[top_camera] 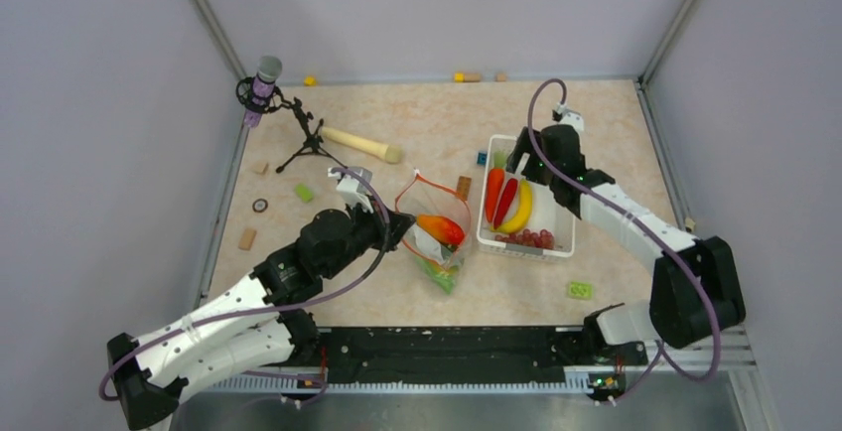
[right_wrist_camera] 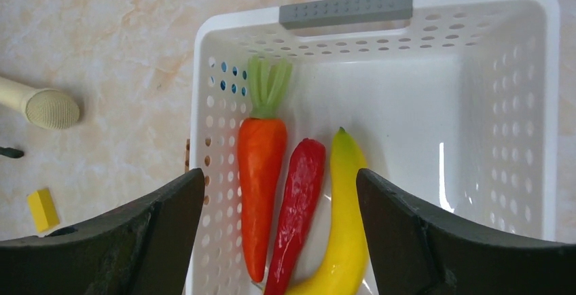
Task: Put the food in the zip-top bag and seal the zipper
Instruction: Pick up the fake vegetable from the bin.
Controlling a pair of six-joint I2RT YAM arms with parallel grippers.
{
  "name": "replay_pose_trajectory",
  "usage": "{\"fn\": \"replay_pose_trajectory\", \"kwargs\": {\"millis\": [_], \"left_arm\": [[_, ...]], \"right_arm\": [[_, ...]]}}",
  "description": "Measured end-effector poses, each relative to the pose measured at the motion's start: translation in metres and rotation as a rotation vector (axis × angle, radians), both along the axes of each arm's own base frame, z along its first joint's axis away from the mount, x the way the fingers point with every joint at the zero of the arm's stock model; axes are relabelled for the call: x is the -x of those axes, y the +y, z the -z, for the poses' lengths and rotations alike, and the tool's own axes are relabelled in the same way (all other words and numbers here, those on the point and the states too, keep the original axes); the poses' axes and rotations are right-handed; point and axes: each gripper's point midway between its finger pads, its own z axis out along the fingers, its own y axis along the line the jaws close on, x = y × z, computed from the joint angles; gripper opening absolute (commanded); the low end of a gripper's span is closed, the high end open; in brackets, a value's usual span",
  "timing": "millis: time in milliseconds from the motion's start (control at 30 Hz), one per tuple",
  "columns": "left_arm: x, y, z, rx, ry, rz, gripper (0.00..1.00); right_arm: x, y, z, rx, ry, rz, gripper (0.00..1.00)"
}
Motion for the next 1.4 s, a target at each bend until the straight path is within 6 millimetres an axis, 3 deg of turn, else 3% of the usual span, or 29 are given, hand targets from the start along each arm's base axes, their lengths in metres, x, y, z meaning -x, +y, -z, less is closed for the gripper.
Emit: {"fn": "replay_pose_trajectory", "kwargs": {"millis": [200, 600, 833, 1200, 1400], "left_arm": [[0.0, 0.0, 0.0, -0.003, -0.002, 0.0, 0.0], [-0.002, -0.001, 0.006, -0.023, 0.003, 0.001, 0.0], [-0.003, -0.002, 0.007, -0.027, 0.005, -0.002, 0.0], [-0.005, -0.005, 0.018, -0.061, 0.027, 0.001, 0.0], [-0.005, -0.005, 0.018, -0.061, 0.027, 0.001, 0.0]], "right_arm": [[-0.032, 0.007, 0.028, -0.023, 0.051, -0.025, 0.66], [-0.077, 0.024, 0.065, 0.011, 0.088, -0.085, 0.57], [-0.08, 0.024, 0.091, 0.031, 0.136, -0.097, 0.5], [-0.089, 0.033, 0.109, 0.005, 0.146, -0.112, 0.46], [-0.09, 0.039, 0.109, -0.037, 0.146, -0.114, 0.25]]}}
